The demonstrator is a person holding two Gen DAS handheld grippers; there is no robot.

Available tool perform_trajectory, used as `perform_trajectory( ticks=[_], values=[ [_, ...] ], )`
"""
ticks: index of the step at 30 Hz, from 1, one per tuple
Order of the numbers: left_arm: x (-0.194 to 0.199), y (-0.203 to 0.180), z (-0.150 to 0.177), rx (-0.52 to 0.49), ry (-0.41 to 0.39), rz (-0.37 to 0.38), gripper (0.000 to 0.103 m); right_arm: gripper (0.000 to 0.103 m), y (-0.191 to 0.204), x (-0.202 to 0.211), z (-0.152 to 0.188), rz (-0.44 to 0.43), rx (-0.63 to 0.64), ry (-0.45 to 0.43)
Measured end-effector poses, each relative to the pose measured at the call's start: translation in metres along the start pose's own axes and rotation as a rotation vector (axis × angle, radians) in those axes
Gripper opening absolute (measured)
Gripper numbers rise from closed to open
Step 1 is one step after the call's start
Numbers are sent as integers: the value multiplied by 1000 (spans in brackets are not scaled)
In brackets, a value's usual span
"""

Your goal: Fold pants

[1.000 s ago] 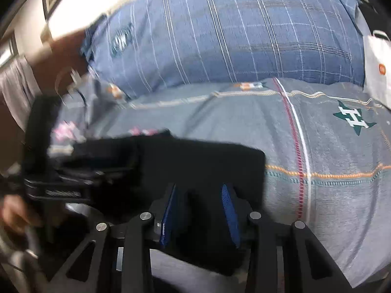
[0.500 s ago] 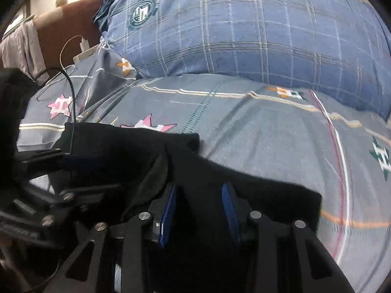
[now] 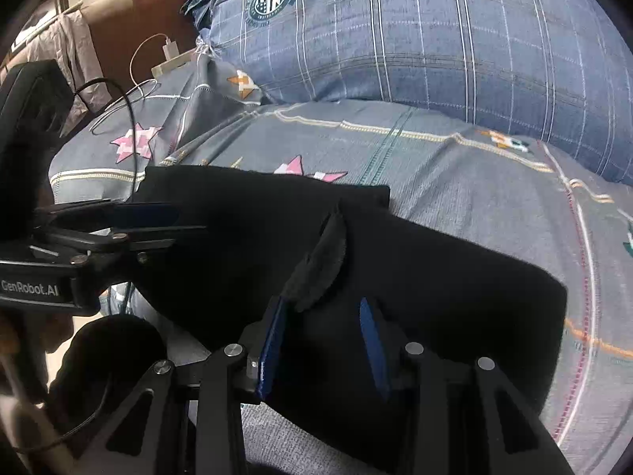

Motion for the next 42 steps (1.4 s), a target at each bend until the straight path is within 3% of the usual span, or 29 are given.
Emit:
perform_trajectory(
  ticks=[12, 20, 31, 42],
  values=[
    [38, 28, -1, 76, -65, -14, 78, 39, 13, 31, -16, -10, 1, -54],
    [60, 55, 0, 142, -104, -26, 78, 42, 12, 25, -18, -9, -22, -37],
    [64, 75, 8, 174, -107, -43, 78, 42, 11, 17, -19, -20, -35, -22],
    [64, 115, 32, 242, -104, -132, 78, 42, 15, 14, -26, -43, -22, -20]
  ],
)
Point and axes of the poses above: each gripper's, at about its wrist camera, not at the fingertips, and x roughly against the way its jaws point, y to its left, z to its underside, the point moved 10 cm from there along -x, roughly the way its jaws point, and after that the axes turned 1 degree about y, right-handed, at the moved point
